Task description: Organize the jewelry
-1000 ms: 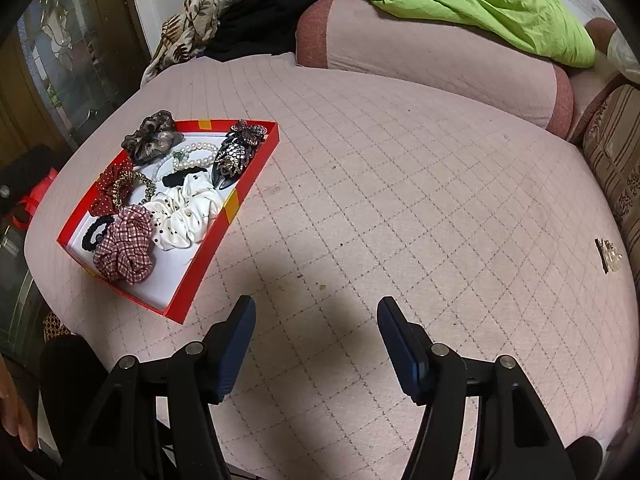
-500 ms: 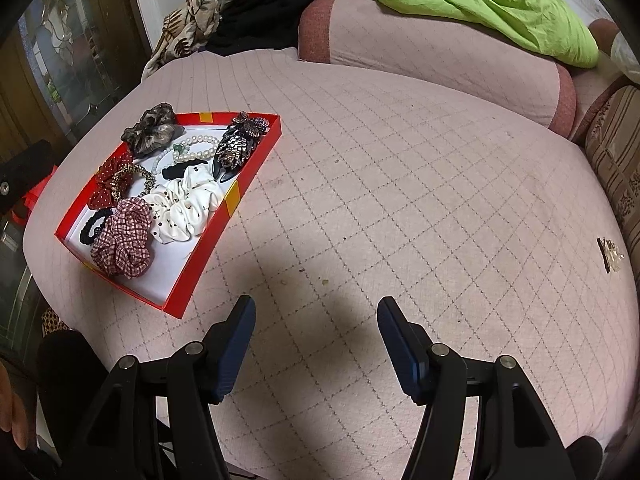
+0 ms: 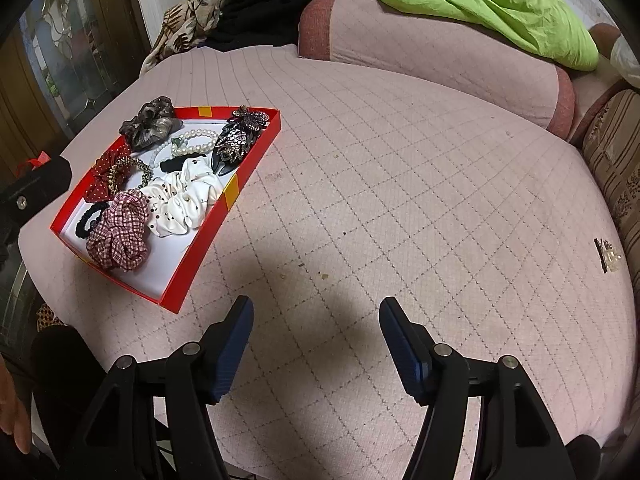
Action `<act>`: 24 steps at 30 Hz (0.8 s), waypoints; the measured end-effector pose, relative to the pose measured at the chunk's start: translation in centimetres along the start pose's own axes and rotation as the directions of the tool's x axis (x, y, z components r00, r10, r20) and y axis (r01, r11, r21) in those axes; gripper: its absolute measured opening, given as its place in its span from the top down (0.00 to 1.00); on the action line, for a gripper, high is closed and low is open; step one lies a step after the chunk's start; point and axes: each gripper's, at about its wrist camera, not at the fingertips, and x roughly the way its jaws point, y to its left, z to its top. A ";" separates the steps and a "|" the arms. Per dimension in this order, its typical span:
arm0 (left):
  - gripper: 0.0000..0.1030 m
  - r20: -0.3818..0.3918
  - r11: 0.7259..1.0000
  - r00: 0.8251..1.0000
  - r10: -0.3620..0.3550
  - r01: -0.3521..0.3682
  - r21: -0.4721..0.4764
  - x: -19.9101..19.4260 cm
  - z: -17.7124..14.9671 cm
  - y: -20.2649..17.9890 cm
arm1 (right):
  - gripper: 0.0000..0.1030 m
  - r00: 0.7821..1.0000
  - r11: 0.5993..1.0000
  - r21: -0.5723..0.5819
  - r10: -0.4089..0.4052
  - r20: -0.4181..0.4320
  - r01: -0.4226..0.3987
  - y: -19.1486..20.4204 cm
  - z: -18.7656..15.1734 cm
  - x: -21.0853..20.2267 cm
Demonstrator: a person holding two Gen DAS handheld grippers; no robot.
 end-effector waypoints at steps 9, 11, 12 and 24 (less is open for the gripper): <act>0.05 -0.058 1.000 0.998 -0.015 0.014 -0.022 1.3 -0.7 1.0 | 0.30 0.999 0.999 0.020 -0.039 0.003 0.038 -0.3 0.0 0.1; 0.05 -0.074 0.999 0.997 -0.024 0.022 -0.032 1.7 -0.8 1.3 | 0.30 0.999 0.999 0.024 -0.041 0.001 0.041 -0.3 0.0 0.2; 0.05 -0.080 0.999 0.996 -0.028 0.025 -0.037 1.8 -0.9 1.4 | 0.30 0.999 0.999 0.024 -0.042 -0.001 0.042 -0.3 0.0 0.2; 0.05 -0.133 0.998 0.990 -0.055 0.051 -0.032 3.0 -1.7 1.0 | 0.29 0.998 0.998 0.015 -0.065 -0.013 0.065 0.1 -0.2 0.8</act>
